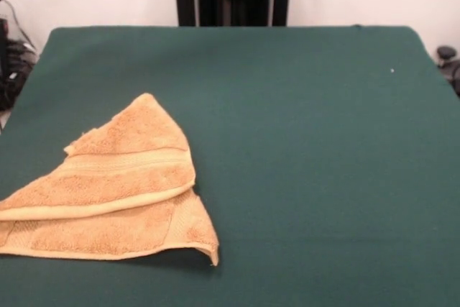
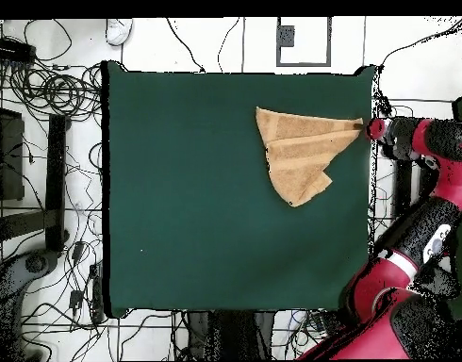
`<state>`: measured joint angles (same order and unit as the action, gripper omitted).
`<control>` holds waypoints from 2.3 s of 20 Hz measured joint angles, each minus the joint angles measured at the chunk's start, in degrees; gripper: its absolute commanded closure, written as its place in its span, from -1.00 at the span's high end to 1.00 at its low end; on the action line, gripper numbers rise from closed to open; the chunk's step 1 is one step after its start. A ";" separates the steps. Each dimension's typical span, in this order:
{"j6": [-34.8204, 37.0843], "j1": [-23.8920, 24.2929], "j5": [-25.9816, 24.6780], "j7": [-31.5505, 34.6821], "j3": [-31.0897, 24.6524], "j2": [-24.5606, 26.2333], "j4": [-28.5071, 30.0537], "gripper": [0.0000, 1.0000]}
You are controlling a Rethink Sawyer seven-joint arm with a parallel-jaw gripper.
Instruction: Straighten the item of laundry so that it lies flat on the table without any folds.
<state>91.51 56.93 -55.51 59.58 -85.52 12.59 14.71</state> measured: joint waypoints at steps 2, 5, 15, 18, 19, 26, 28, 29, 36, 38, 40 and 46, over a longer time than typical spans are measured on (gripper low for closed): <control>0.45 0.38 -2.46 -0.59 -2.76 0.40 -0.18 -1.00; 0.39 1.15 -7.37 -1.44 -8.10 1.28 -0.26 -1.00; 0.22 1.41 -15.31 -3.28 -14.01 1.46 -0.28 -1.00; 0.39 1.39 -17.82 -4.54 -15.80 1.38 -0.26 1.00; 0.42 1.37 -17.90 -4.68 -16.04 1.35 -0.24 1.00; 0.18 1.28 -20.30 -6.16 -18.08 1.13 -0.22 1.00; 0.17 1.27 -21.38 -6.47 -18.60 1.04 -0.22 1.00; 0.16 1.26 -21.92 -6.62 -18.85 0.99 -0.22 1.00; 0.20 1.27 -24.05 -7.35 -20.06 0.95 -0.23 1.00; 0.18 1.15 -24.99 -7.50 -20.16 0.71 -0.21 1.00; 0.15 0.92 -26.25 -7.59 -20.04 0.26 -0.17 1.00; 0.01 -0.45 -30.13 -7.59 -18.18 -1.69 0.76 1.00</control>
<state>91.52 56.47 -85.64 51.99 -103.69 10.89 15.47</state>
